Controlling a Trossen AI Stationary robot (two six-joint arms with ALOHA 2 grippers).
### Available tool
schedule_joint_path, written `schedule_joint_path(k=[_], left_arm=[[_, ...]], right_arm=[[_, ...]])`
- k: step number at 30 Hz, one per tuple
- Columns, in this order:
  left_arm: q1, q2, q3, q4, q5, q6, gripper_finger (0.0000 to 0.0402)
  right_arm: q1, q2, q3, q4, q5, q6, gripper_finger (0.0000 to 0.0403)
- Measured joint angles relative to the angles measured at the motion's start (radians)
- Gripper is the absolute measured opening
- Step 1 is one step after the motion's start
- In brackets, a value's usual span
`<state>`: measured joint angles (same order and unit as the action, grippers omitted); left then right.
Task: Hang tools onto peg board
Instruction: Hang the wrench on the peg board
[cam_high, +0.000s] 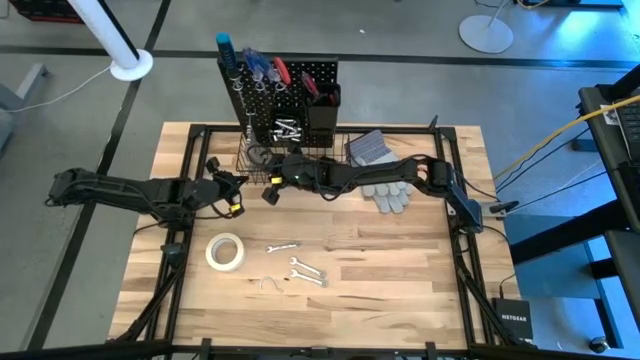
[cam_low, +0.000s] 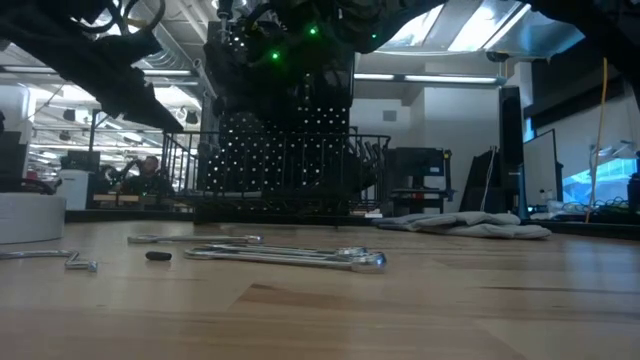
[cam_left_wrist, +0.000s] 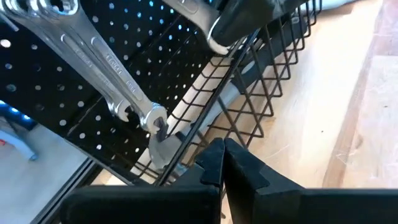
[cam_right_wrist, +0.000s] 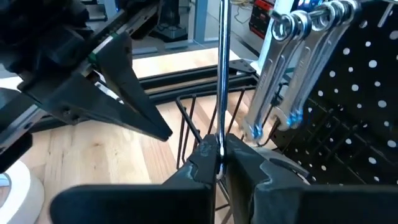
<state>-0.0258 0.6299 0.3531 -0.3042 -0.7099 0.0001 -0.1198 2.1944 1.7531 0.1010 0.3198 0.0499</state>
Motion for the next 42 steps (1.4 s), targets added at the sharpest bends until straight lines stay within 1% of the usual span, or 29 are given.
schedule_joint_path(k=[8, 15, 21, 23, 26, 29, 31, 34, 38, 42], left_arm=[[0.008, 0.001, 0.000, 0.002, 0.000, 0.000, 0.0000], [0.007, 0.000, 0.000, 0.004, 0.000, -0.004, 0.0000], [0.006, -0.026, 0.037, 0.006, 0.002, -0.029, 0.0000], [0.006, -0.044, 0.063, 0.005, 0.022, -0.039, 0.0000], [0.005, -0.076, 0.096, 0.000, 0.079, -0.041, 0.0000], [0.005, -0.111, 0.119, 0.002, 0.141, -0.050, 0.0005], [0.005, -0.137, 0.122, 0.014, 0.200, -0.058, 0.0021], [0.005, -0.158, 0.122, 0.069, 0.259, -0.076, 0.0062], [0.005, -0.161, 0.122, 0.099, 0.273, -0.070, 0.0120], [0.005, -0.156, 0.122, 0.116, 0.277, -0.052, 0.0155]], right_arm=[[-0.003, 0.000, 0.000, -0.026, -0.001, 0.022, 0.0018], [-0.003, -0.001, 0.000, -0.099, 0.020, 0.029, 0.0018], [0.011, -0.014, 0.000, -0.105, 0.048, -0.030, 0.0018], [0.021, -0.034, 0.001, -0.115, 0.056, -0.043, 0.0018], [0.029, -0.070, 0.001, -0.138, 0.060, -0.053, 0.0018], [0.032, -0.111, 0.002, -0.164, 0.041, -0.072, 0.0018], [0.036, -0.137, -0.002, -0.164, 0.007, -0.082, 0.0019], [0.037, -0.152, -0.018, -0.143, -0.051, -0.083, 0.0019], [0.044, -0.150, -0.023, -0.120, -0.138, -0.082, 0.0019], [0.047, -0.150, -0.022, -0.097, -0.137, -0.089, 0.0019]])
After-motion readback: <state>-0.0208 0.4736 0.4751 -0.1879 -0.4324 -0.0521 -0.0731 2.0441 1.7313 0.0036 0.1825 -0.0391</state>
